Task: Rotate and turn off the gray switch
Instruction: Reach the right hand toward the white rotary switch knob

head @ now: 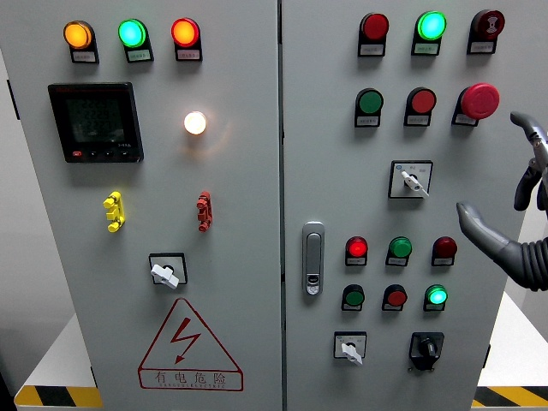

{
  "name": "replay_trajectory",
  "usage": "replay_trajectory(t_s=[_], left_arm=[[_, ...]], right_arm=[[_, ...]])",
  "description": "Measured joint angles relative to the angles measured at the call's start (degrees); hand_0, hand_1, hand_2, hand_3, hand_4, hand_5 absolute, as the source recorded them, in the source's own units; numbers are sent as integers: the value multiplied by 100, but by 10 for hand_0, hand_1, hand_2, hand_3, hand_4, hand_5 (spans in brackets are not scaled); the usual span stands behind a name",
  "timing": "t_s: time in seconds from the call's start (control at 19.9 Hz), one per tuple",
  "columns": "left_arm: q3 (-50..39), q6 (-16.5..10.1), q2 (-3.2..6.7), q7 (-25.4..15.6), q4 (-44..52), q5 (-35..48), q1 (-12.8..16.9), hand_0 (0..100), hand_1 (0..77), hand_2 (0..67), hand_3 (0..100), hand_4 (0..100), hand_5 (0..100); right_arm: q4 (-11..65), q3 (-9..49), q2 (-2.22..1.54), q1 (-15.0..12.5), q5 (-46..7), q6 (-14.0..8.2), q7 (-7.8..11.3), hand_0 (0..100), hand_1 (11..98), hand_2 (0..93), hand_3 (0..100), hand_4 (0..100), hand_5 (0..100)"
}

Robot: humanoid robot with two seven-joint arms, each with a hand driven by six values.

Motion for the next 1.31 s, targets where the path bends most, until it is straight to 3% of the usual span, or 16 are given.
replay_trajectory(t_s=[0.15,0.25,0.3,0.45,0.5,0.6,0.85,1.31], left_arm=[[0,0,0,0,0,0,2,851,0,134,188,83,109],[0,0,0,0,0,0,3,852,0,134,187,83,109],[0,0,0,0,0,0,3,851,0,134,187,83,109],[0,0,0,0,0,0,5,851,0,134,187,83,109],[0,0,0,0,0,0,6,851,0,134,187,83,109],[0,0,0,0,0,0,6,851,0,134,187,83,109],[0,0,0,0,0,0,6,851,0,134,187,83,109],[0,0,0,0,0,-1,5,849,0,134,188,83,109]], right_arm=[[0,-12,3,0,0,2,-23,217,367,177,845,882,1000],[0,-30,3,-5,0,-5,-64,225,357,246,845,882,1000],[0,-56,3,-7,0,-7,-131,235,333,341,846,880,1000],[1,-168,4,-16,15,-16,-361,199,328,376,847,879,1000],[1,-200,4,-17,17,-26,-415,176,328,436,847,878,1000],[-1,-274,-6,-24,18,-43,-565,147,326,472,848,877,1000],[-57,-632,-15,-20,141,-120,-1030,101,321,513,849,876,1000],[-408,-937,-31,51,139,-316,-1281,44,312,543,851,875,1000]])
